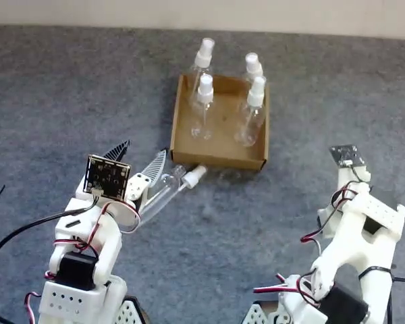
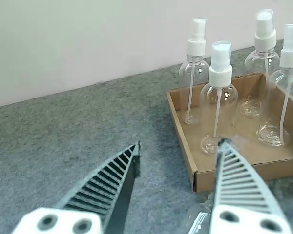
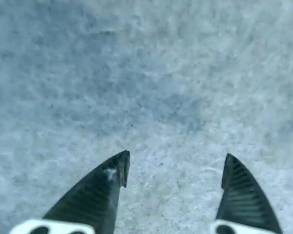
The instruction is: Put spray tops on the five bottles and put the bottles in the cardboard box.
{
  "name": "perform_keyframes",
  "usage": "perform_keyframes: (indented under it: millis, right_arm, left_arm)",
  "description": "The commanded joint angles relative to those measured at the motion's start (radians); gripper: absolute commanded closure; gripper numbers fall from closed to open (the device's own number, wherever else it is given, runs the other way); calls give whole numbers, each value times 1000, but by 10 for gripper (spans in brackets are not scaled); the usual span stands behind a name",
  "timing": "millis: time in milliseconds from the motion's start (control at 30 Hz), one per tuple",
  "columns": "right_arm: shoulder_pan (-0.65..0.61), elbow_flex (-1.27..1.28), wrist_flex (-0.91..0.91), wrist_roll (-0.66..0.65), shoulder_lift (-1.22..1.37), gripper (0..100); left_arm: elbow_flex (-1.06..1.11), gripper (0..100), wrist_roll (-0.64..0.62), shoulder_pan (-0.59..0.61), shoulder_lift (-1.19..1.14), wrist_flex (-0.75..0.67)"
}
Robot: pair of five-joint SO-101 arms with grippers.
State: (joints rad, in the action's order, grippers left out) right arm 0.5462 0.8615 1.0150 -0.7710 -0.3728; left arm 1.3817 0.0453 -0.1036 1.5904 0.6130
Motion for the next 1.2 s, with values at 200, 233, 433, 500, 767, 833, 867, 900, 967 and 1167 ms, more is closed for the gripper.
perform_keyframes:
  millis: [200,233,433,500,767,833,867,900,967,1167]
  right_arm:
    - [15,-2,-18,-11,-1,757]
    - [13,-2,-18,-11,-1,757]
    - [8,-2,-16,-12,-1,760]
    - [10,-1,-19,-17,-1,760]
    - [-22,-8,-13,-11,-1,761]
    - [-44,-16,42,58,-10,770]
    - [-82,-53,90,123,-25,780]
    - [-137,-104,148,186,-45,785]
    - [-292,-200,282,301,-87,785]
    - [-883,-452,377,730,-140,789]
  left_arm:
    - [-8,773,-5,10,16,-28]
    - [-8,773,-5,10,16,-28]
    - [-8,773,-5,10,15,-28]
    - [-8,773,-5,10,15,-28]
    - [-8,773,-3,13,16,-28]
    - [-16,773,-3,42,10,-28]
    - [-21,773,-3,71,8,-31]
    - [-31,773,5,108,7,-29]
    - [-53,773,40,196,4,-6]
    - [-96,773,146,506,4,157]
